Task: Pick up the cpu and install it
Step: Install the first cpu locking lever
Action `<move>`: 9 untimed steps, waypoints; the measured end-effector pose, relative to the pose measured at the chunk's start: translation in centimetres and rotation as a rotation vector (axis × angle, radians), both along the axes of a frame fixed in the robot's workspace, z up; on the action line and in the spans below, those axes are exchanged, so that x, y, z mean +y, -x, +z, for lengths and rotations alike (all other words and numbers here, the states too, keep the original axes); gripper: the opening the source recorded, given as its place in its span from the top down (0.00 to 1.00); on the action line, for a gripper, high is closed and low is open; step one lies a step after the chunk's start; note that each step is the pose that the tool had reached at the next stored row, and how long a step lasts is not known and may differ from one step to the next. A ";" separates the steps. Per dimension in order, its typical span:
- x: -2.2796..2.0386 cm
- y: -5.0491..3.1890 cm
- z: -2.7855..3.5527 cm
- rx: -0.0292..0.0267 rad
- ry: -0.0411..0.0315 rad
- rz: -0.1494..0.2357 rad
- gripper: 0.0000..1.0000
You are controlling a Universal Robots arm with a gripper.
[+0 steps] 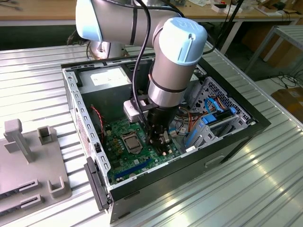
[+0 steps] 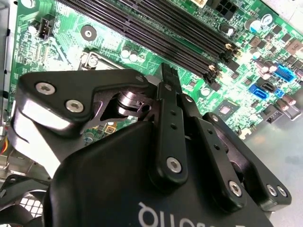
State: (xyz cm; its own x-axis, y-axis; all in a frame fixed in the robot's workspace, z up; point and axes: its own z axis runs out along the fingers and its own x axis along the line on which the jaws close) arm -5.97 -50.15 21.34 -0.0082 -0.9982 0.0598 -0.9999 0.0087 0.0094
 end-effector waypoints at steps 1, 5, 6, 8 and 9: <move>0.01 0.00 0.04 0.0000 0.0000 0.000 0.89; 0.07 0.01 0.39 0.0000 0.0000 0.000 0.89; 0.12 0.00 0.53 0.0000 0.0000 0.000 0.89; 0.22 0.01 0.79 0.0001 0.0002 0.000 0.89; 0.26 0.01 0.86 0.0001 0.0002 0.000 0.89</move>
